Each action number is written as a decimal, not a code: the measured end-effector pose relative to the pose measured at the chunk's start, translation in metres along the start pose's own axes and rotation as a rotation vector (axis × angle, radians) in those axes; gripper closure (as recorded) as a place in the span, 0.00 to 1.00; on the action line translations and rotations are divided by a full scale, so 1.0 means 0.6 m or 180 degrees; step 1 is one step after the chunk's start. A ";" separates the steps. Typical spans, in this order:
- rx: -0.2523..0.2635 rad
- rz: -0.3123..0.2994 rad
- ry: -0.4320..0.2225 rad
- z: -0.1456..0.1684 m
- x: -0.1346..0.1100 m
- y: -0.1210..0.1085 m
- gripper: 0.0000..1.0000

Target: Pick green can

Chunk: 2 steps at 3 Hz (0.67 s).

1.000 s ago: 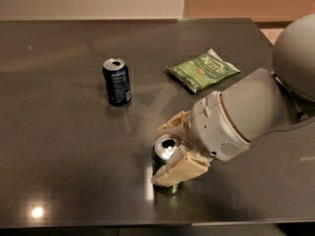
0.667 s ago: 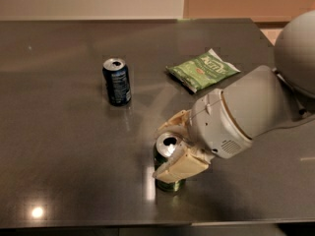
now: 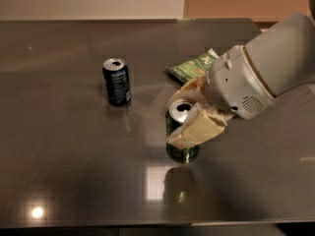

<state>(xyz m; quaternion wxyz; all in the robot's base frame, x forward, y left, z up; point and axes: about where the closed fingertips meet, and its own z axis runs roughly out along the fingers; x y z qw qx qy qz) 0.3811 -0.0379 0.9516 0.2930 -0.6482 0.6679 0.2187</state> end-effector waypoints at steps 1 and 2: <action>0.0138 -0.0111 -0.0129 -0.093 -0.058 -0.058 1.00; 0.0137 -0.0111 -0.0128 -0.093 -0.058 -0.057 1.00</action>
Offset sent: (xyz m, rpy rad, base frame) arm 0.0513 -0.0271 0.0874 0.0767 -0.0282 0.0042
